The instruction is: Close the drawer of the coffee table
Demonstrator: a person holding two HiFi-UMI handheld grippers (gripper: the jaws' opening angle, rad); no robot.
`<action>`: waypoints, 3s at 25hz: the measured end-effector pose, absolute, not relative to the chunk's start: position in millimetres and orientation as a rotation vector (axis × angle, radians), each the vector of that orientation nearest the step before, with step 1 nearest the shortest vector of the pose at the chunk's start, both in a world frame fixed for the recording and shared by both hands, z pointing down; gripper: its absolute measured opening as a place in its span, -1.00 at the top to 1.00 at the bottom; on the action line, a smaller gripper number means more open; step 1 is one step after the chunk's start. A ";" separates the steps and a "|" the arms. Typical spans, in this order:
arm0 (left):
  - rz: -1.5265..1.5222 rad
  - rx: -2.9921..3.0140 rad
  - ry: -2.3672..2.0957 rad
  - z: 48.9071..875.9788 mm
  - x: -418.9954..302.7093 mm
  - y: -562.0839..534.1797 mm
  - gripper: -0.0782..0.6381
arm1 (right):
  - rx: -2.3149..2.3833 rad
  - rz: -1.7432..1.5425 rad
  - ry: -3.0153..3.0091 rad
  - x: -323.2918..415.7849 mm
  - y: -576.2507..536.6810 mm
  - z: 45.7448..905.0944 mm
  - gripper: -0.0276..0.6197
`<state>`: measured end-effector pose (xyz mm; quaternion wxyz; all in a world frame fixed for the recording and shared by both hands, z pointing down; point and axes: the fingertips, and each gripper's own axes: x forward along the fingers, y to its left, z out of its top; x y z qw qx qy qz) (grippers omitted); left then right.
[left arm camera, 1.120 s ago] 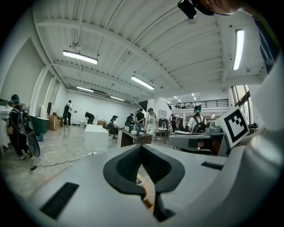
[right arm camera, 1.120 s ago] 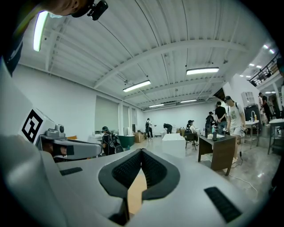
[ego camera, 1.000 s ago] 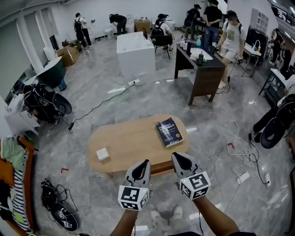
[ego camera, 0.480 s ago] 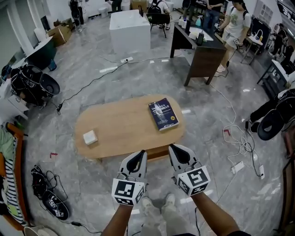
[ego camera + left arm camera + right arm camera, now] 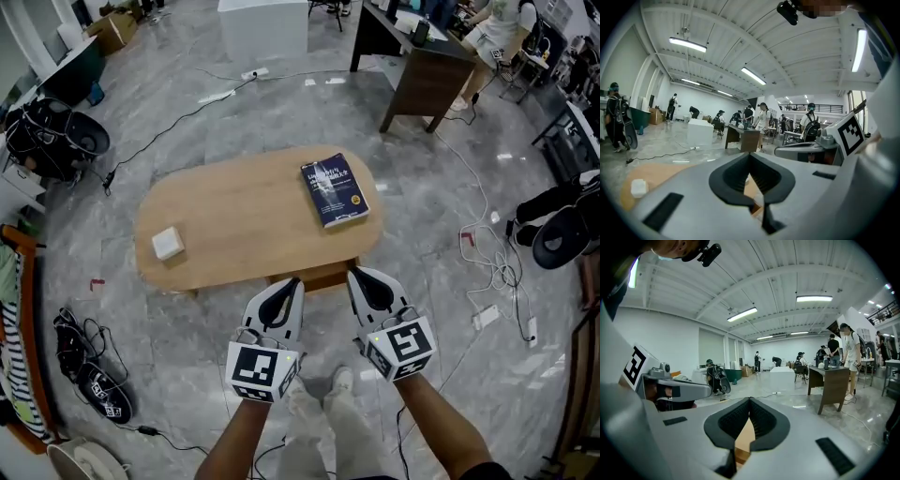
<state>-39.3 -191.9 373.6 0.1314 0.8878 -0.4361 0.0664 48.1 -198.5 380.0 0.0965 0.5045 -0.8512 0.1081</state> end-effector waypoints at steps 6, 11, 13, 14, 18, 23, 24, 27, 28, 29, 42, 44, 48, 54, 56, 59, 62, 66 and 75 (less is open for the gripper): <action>0.224 2.543 -1.294 408.3 -46.3 -200.2 0.77 | 1.492 0.333 -2.526 49.3 -210.5 409.8 0.88; 0.221 2.495 -1.315 438.7 -54.4 -206.1 0.77 | 1.422 0.326 -2.542 40.9 -214.5 439.4 0.88; 0.228 2.486 -1.317 450.5 -54.9 -205.7 0.77 | 1.402 0.314 -2.555 38.0 -214.5 449.6 0.88; 0.231 2.481 -1.318 456.3 -55.2 -205.7 0.77 | 1.401 0.324 -2.553 37.7 -214.8 455.6 0.88; 0.238 2.462 -1.333 479.0 -54.2 -206.1 0.78 | 1.407 0.335 -2.547 41.0 -217.0 475.8 0.88; 0.244 2.449 -1.328 503.6 -46.5 -205.5 0.77 | 1.406 0.356 -2.534 46.7 -217.5 497.6 0.88; 0.237 2.443 -1.327 507.9 -45.3 -205.3 0.77 | 1.406 0.357 -2.531 47.8 -217.5 502.3 0.88; 0.237 2.434 -1.322 521.9 -41.3 -204.0 0.77 | 1.411 0.371 -2.523 50.3 -217.6 517.1 0.88; 0.241 2.435 -1.322 526.4 -40.1 -203.7 0.78 | 1.413 0.376 -2.521 51.1 -218.0 521.7 0.88; 0.244 2.434 -1.322 530.8 -39.3 -203.8 0.77 | 1.416 0.382 -2.519 51.7 -218.6 526.4 0.88; 0.312 2.426 -1.324 587.7 -35.0 -197.1 0.77 | 1.404 0.431 -2.505 54.1 -214.3 585.0 0.88; 0.320 2.423 -1.323 595.8 -37.0 -195.3 0.77 | 1.406 0.436 -2.504 52.0 -214.7 593.8 0.88; 0.333 2.398 -1.327 614.2 -42.1 -190.2 0.78 | 1.402 0.450 -2.498 48.0 -212.9 611.0 0.88; 0.350 2.370 -1.332 639.4 -44.9 -186.8 0.77 | 1.403 0.467 -2.480 47.9 -211.2 633.8 0.88; 0.344 2.362 -1.317 648.7 -45.1 -186.0 0.77 | 1.405 0.474 -2.471 46.9 -210.6 642.7 0.88; 0.319 2.314 -1.325 661.6 -52.1 -186.1 0.77 | 1.388 0.484 -2.458 43.7 -208.2 657.3 0.88; 0.321 2.290 -1.344 671.5 -58.5 -188.6 0.77 | 1.376 0.501 -2.451 41.3 -209.6 671.0 0.88; 0.348 2.278 -1.356 683.1 -64.4 -188.2 0.77 | 1.374 0.516 -2.437 38.4 -212.1 685.2 0.88; 0.370 2.257 -1.368 697.7 -76.5 -187.2 0.77 | 1.408 0.568 -2.401 36.0 -214.2 713.1 0.88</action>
